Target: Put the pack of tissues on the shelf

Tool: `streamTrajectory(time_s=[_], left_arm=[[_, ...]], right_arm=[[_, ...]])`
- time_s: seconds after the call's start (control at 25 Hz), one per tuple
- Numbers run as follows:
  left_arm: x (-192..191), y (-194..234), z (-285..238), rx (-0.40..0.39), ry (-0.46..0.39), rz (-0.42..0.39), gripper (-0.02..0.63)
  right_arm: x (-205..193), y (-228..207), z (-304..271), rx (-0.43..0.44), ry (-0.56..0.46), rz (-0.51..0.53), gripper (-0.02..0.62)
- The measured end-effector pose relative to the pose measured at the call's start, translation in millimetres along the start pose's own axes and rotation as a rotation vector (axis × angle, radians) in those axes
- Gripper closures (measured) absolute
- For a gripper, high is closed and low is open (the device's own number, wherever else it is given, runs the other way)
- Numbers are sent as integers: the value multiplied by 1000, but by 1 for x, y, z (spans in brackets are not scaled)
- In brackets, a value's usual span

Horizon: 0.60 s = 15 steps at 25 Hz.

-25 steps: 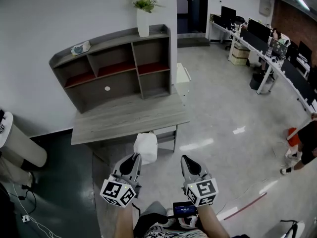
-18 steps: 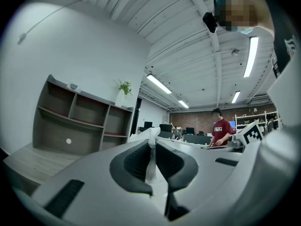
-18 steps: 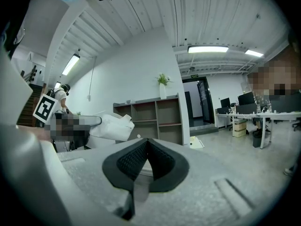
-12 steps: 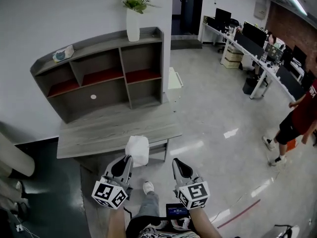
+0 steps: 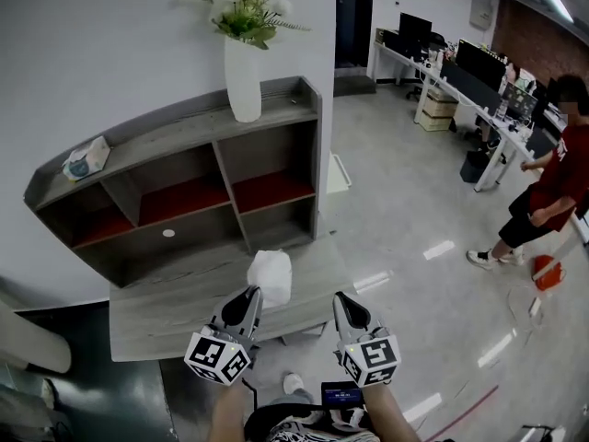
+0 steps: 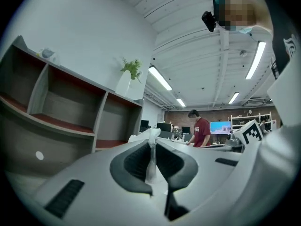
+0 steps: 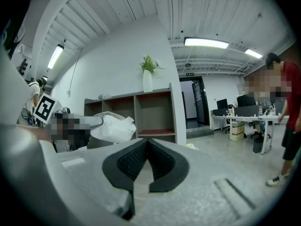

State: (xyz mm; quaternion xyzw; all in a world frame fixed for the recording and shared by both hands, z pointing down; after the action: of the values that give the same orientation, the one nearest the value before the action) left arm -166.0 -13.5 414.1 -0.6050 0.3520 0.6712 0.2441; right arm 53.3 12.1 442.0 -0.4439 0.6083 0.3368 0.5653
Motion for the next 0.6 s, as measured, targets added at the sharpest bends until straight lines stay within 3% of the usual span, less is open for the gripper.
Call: streamTrajectory(time_s=[0.32,0.6], left_arm=[[7,73,-75,-19,14,6,588],[4,91,-106,-6,26,17,588]], right_arm=[[11,-28,-94,-33,24,4,591],[15,-43,-127,-8,30,-1,591]])
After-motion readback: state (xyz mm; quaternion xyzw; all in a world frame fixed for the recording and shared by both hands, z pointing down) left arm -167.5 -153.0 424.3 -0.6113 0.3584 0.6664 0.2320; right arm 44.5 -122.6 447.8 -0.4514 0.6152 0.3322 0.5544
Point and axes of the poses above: the fingertips, and each gripper's own axes: z backward along the fingers, y to its left, x out of its top, the point moved 6 cm from there along z, backward along the fingers, and after that the axes turned 3 degrees about -x, right-handed, at the moved point
